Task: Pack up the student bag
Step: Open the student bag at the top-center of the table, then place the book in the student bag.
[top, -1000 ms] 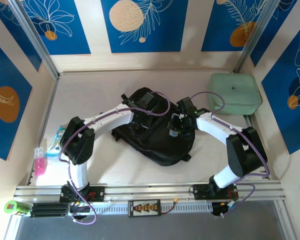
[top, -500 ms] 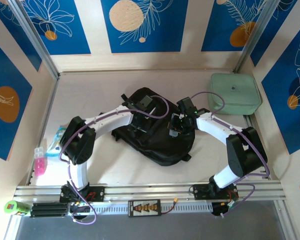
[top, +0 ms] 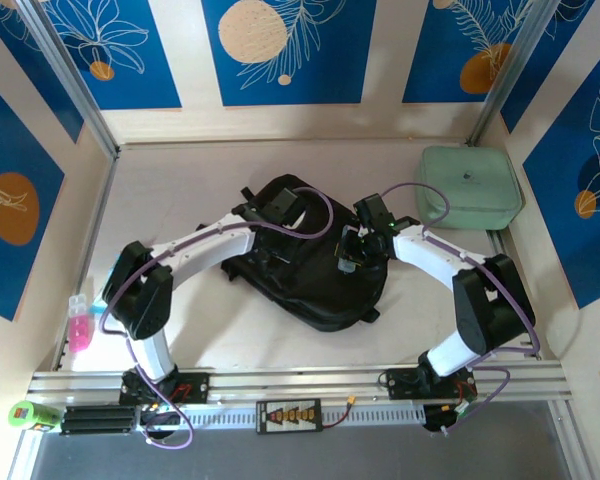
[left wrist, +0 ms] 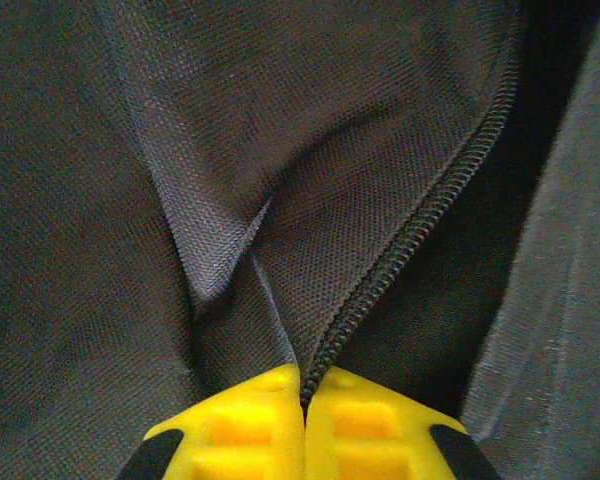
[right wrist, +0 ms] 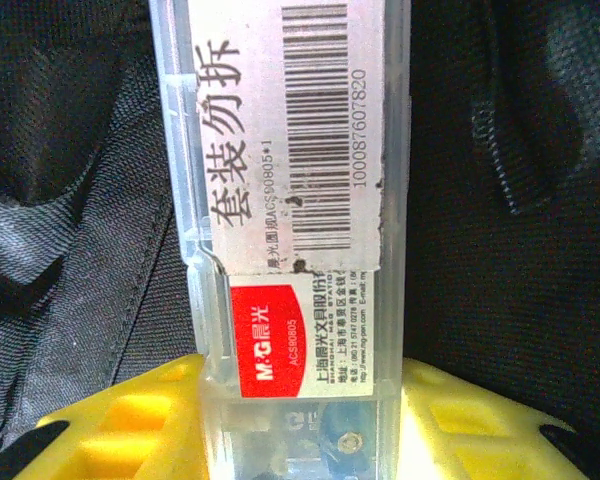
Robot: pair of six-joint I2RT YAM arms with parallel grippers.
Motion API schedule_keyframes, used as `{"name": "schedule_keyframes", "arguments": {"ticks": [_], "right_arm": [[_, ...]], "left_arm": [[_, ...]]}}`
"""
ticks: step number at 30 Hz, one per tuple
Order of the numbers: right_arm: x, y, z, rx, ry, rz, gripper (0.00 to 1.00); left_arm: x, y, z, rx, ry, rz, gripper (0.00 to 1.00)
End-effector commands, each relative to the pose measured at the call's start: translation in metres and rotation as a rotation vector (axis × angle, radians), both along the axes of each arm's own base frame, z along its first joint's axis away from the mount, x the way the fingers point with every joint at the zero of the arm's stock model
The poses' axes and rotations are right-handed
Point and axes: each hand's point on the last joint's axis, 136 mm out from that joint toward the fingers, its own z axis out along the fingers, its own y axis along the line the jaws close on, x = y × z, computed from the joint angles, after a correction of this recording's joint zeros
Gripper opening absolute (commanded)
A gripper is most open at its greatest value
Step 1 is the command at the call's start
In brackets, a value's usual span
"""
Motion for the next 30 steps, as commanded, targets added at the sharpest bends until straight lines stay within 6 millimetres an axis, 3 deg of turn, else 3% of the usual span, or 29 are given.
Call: {"name": "schedule_keyframes", "arguments": {"ticks": [1, 7, 11, 16, 22, 30], "right_arm": [[-0.003, 0.008, 0.021, 0.031, -0.072, 0.089, 0.36], [-0.015, 0.036, 0.046, 0.089, -0.176, 0.277, 0.36], [-0.030, 0.064, 0.055, 0.176, -0.198, 0.413, 0.36], [-0.041, 0.086, 0.046, 0.195, -0.160, 0.515, 0.36], [-0.045, 0.091, 0.026, 0.155, -0.098, 0.556, 0.35], [-0.055, 0.103, 0.019, 0.123, -0.086, 0.646, 0.36]], "left_arm": [[0.006, 0.003, 0.032, -0.072, -0.081, 0.013, 0.00], [0.004, -0.008, 0.047, -0.173, -0.122, -0.025, 0.00], [0.003, -0.013, 0.045, -0.191, -0.116, -0.039, 0.00], [0.005, -0.017, 0.040, -0.227, -0.108, -0.030, 0.00], [0.009, -0.017, 0.037, -0.257, -0.095, -0.003, 0.00], [0.012, -0.019, 0.035, -0.270, -0.085, -0.001, 0.00]]}}
